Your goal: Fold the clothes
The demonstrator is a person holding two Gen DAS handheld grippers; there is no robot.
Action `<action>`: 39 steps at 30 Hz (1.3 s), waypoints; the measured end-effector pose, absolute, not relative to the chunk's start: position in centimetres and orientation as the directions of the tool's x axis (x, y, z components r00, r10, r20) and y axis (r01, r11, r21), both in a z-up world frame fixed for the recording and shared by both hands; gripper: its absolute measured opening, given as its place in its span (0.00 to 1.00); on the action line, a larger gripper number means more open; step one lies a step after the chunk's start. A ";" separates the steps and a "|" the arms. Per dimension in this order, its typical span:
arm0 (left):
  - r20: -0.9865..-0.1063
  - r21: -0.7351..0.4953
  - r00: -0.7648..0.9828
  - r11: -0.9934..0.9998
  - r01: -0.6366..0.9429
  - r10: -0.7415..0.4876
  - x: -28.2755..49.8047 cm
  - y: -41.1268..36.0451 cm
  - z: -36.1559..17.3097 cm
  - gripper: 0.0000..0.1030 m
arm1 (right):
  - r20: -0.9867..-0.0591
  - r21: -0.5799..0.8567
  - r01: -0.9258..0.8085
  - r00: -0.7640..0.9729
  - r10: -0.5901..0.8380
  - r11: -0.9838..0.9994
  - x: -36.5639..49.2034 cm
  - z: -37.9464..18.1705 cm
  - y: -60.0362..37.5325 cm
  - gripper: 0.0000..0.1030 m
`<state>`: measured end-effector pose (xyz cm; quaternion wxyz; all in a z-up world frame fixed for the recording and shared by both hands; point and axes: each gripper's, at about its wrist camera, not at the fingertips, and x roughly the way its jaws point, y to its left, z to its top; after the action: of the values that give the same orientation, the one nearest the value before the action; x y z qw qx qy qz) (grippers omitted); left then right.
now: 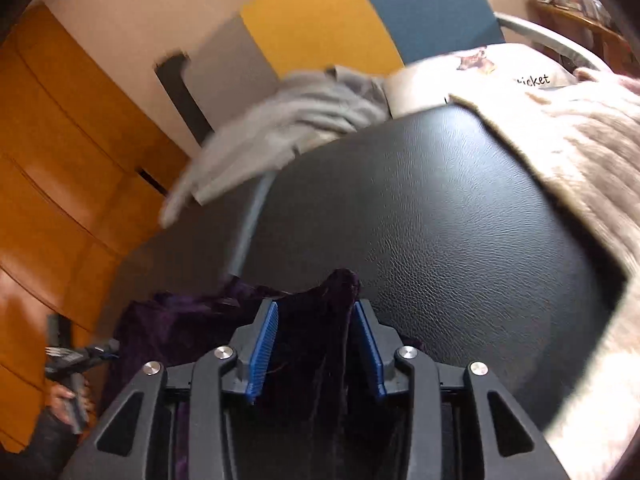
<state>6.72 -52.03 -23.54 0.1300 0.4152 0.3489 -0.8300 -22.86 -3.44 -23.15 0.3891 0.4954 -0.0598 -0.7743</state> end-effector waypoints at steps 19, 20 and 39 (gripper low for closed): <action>-0.803 -0.354 -0.590 -0.726 0.590 -0.088 7.8 -51.7 -23.2 0.14 | -0.809 0.018 0.622 -0.451 -0.377 -0.783 -20.1 -23.3 -4.9 0.09; -0.800 -0.353 -0.592 -0.721 0.597 -0.098 8.2 -51.7 -23.0 0.24 | -0.799 0.065 0.611 -0.441 -0.408 -0.789 -20.1 -23.0 -4.3 0.18; -0.800 -0.228 -0.587 -0.842 0.489 -0.125 17.5 -39.4 -24.0 0.36 | -0.856 0.152 0.822 -0.168 -0.489 -0.549 -1.7 -22.3 4.1 0.23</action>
<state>17.54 -39.40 -24.04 0.1778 0.4181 0.2178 -0.8638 -1.68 4.13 -22.27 0.4407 0.4708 0.1770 -0.7435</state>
